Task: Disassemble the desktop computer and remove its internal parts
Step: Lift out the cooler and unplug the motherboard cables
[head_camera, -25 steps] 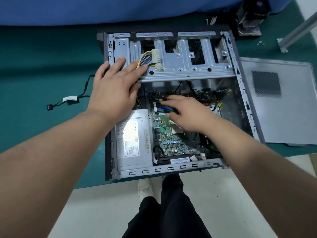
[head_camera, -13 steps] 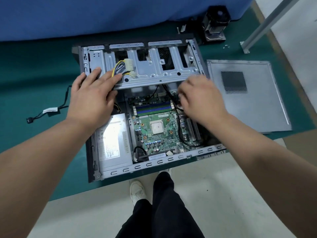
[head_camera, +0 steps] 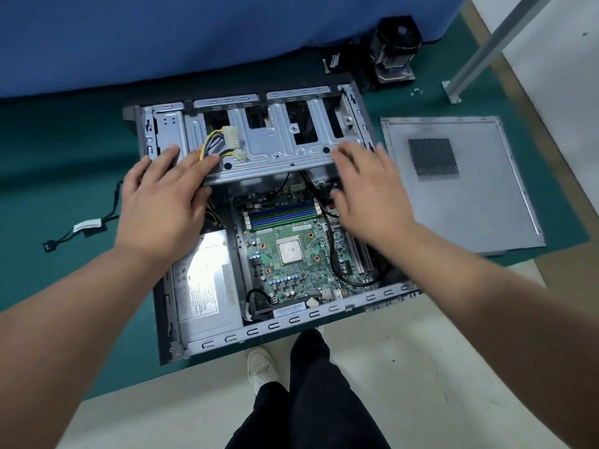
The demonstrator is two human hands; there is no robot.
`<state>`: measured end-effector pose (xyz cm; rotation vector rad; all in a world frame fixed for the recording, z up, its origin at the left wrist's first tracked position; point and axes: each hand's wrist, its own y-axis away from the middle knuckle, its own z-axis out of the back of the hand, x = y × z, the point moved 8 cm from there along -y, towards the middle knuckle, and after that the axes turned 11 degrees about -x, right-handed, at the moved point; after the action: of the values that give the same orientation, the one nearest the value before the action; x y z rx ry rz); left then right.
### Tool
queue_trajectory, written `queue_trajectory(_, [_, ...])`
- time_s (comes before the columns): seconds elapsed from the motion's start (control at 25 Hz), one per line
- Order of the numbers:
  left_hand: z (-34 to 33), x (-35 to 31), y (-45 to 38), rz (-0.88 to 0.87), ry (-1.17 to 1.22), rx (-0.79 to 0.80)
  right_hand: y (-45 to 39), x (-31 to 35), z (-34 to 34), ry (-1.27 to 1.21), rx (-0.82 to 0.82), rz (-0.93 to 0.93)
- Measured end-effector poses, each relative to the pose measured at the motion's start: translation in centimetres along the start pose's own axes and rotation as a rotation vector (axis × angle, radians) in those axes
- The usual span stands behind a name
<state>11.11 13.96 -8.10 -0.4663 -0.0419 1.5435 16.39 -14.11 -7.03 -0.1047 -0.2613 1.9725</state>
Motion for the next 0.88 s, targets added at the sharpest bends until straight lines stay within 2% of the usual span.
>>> queue_trajectory(0.16, [0.1, 0.0, 0.0, 0.0, -0.01, 0.007, 3.4, 4.2, -1.5, -0.037, 0.031, 0.064])
queue_trajectory(0.32, [0.2, -0.1, -0.1, 0.006, -0.024, 0.021, 4.2, 2.1, -6.1, -0.079, 0.5, -0.244])
queue_trajectory(0.44, [0.3, -0.2, -0.2, 0.02, -0.026, 0.033, 4.5, 3.4, -6.4, -0.127, 0.519, -0.208])
queue_trajectory(0.56, [0.5, -0.4, -0.1, 0.028, -0.034, 0.046, 5.5, 5.1, -6.6, -0.278, 0.63, -0.202])
queue_trajectory(0.76, [0.5, -0.6, -0.2, 0.026, -0.036, 0.042, 5.9, 4.4, -6.8, -0.531, 0.721, -0.368])
queue_trajectory(0.88, [0.6, -0.5, -0.2, 0.01, -0.02, 0.046, 5.6, 3.3, -6.5, -0.512, 0.753, -0.373])
